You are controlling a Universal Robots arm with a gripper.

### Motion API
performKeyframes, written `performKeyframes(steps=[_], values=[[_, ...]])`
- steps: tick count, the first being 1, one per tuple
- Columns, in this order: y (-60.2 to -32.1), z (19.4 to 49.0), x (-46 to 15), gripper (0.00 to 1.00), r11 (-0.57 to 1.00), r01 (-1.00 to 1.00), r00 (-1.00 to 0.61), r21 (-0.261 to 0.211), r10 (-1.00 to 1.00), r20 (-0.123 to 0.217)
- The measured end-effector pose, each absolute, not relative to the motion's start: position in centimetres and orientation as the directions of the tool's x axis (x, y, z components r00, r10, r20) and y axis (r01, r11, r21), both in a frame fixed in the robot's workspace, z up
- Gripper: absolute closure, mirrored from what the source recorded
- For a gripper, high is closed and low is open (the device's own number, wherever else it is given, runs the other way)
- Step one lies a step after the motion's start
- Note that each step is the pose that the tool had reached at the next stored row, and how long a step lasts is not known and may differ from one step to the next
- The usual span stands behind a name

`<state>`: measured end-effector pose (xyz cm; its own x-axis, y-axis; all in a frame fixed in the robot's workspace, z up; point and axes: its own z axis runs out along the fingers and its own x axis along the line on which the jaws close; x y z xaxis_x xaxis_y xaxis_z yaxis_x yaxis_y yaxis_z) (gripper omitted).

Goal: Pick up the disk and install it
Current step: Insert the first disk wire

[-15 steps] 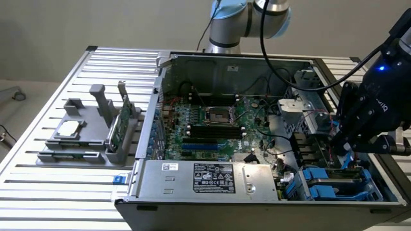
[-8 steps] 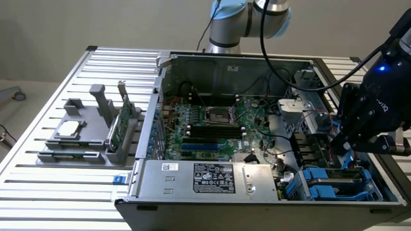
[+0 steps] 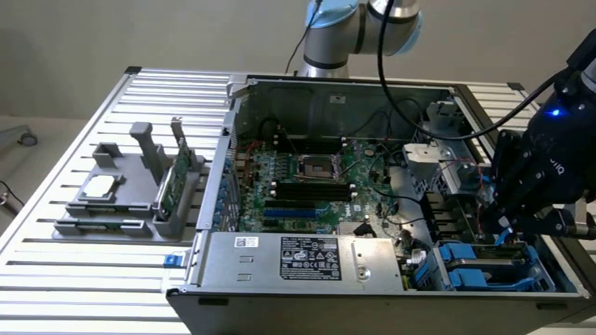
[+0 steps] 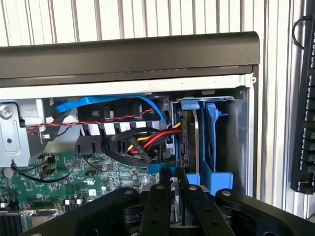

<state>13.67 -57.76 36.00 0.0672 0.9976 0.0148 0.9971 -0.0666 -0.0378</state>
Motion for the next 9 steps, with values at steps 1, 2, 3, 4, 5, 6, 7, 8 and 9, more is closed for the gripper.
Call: performKeyframes(steps=[1, 2, 3, 4, 5, 6, 7, 8, 9], values=[[-57.9, 35.8, 13.7, 0.84, -0.067, 0.997, 0.067, -0.038, 0.998, 0.015], [-58.0, 35.6, 13.7, 0.84, -0.067, 0.997, 0.067, -0.038, 0.998, 0.016], [-58.2, 35.4, 13.7, 0.84, -0.067, 0.997, 0.067, -0.038, 0.998, 0.017], [-58.3, 35.3, 13.7, 0.84, -0.067, 0.997, 0.067, -0.038, 0.998, 0.018], [-58.4, 35.1, 13.7, 0.84, -0.066, 0.997, 0.067, -0.038, 0.998, 0.018], [-58.4, 34.9, 13.7, 0.84, -0.066, 0.997, 0.067, -0.038, 0.998, 0.019], [-58.5, 34.7, 13.7, 0.84, -0.066, 0.997, 0.067, -0.038, 0.998, 0.02], [-58.5, 34.6, 13.7, 0.84, -0.066, 0.997, 0.067, -0.038, 0.997, 0.022], [-58.5, 34.5, 13.7, 0.84, -0.066, 0.997, 0.067, -0.038, 0.997, 0.023]])
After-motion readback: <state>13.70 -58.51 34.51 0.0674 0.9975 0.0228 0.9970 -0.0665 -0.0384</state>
